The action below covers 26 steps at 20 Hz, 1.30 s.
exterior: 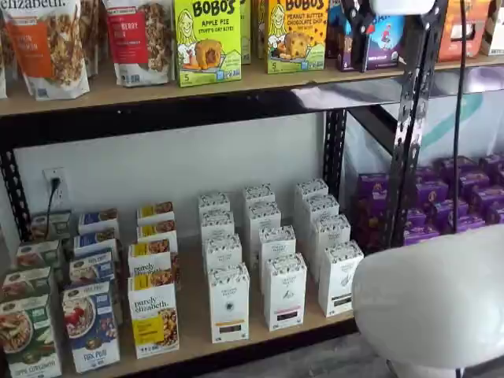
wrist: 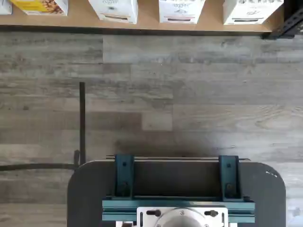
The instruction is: Pick up the white box with a yellow strip in the middle, on the bottom shelf, the fourth box from the left
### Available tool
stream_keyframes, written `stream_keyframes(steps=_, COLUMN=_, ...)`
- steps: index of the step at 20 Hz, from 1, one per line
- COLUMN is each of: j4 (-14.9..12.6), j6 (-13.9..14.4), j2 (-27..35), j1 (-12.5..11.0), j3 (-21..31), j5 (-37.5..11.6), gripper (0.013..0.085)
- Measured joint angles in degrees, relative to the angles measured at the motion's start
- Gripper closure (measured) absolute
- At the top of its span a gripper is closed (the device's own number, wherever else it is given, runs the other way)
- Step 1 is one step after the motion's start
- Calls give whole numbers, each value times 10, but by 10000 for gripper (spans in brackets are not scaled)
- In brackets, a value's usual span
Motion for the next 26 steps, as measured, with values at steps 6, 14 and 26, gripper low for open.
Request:
stream_keyframes(steps=6, j4=-1, j6=-2, j2=3, j1=-2, j3=-4, j5=8, gripper=130)
stream_keyframes(steps=14, j4=-23, j6=21, j2=-15, j1=30, j3=44, j5=-46, gripper=130)
stream_keyframes(steps=26, j4=-43, j6=82, j2=-30, j1=91, j3=174, j5=-181, gripper=130)
